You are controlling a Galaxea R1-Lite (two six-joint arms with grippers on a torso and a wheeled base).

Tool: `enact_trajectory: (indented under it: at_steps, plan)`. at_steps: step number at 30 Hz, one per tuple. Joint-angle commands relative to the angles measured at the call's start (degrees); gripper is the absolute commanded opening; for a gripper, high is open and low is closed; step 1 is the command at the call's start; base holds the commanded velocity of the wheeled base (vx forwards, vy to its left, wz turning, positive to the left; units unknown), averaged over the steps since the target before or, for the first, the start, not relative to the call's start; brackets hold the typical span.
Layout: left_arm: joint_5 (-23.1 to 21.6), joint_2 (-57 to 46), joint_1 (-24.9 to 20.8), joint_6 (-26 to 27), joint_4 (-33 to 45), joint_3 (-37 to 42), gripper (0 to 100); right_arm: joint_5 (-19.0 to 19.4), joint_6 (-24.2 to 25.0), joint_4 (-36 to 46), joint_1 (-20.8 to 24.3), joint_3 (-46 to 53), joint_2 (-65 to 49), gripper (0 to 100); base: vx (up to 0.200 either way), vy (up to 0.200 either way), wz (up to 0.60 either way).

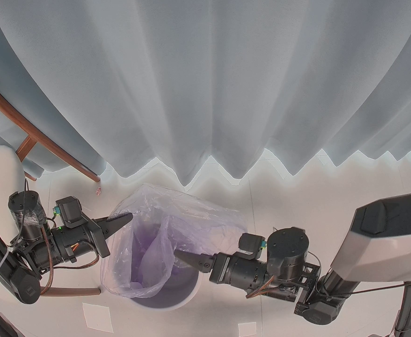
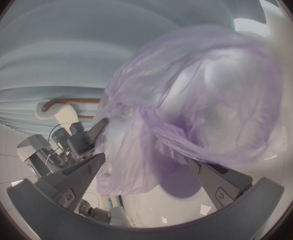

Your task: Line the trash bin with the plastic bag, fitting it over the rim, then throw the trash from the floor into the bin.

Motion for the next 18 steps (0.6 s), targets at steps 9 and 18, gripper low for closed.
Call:
enact_trajectory:
  at_steps: [9,18]
  plan:
    - [0.0,-0.4,0.2,0.0,-0.1,0.0,0,0.5,-3.4,0.0,-13.4,-3.6,0.5,100,0.0,0.0,0.0]
    - [0.0,-0.5,0.5,0.1,-0.1,0.0,0,0.6,-4.0,0.5,-13.1,-1.3,-6.8,100,0.0,0.0,0.0]
